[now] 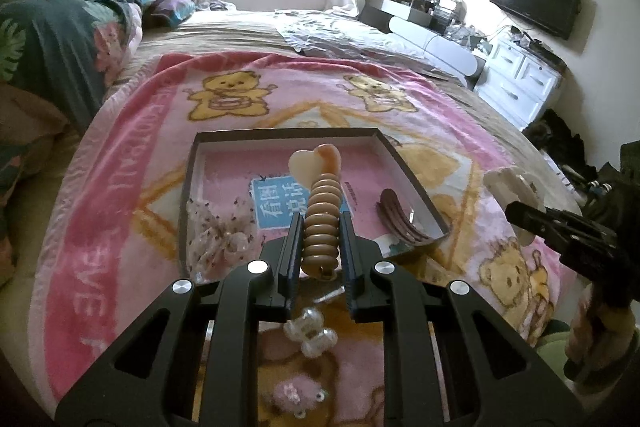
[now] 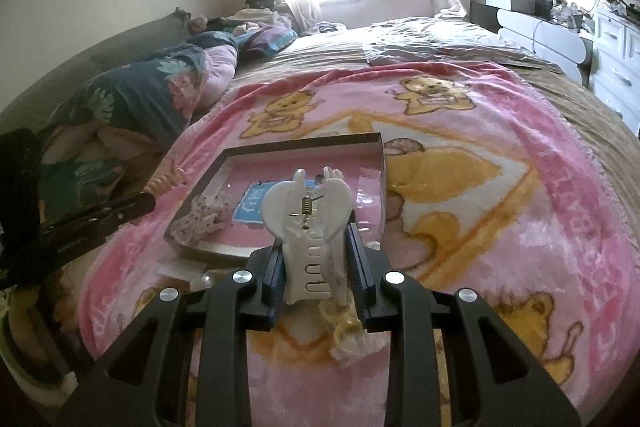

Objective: Organize jewelry
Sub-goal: 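Release the spiral tie in the tray with the left tool while the right tool releases the claw clip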

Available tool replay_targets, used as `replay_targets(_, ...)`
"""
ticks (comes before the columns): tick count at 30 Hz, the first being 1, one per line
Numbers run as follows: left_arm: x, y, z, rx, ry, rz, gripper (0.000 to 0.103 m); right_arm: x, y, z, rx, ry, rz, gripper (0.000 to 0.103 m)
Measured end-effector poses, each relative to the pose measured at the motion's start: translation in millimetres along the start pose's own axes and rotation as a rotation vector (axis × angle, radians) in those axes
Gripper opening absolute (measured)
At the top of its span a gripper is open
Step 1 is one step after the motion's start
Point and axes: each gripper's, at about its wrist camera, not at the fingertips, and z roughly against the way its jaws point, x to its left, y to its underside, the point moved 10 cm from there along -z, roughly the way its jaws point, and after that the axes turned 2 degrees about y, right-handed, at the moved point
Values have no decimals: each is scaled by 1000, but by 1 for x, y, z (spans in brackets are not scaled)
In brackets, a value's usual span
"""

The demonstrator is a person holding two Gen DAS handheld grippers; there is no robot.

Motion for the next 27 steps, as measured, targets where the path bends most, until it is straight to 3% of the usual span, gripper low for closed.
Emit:
replay_targets(17, 5, -6, -66, 97, -35, -9, 11, 12, -40, -65, 12, -79, 15, 27)
replay_targets(27, 11, 5, -107, 170, -37, 11, 11, 3, -20, -113, 85, -95, -13, 27)
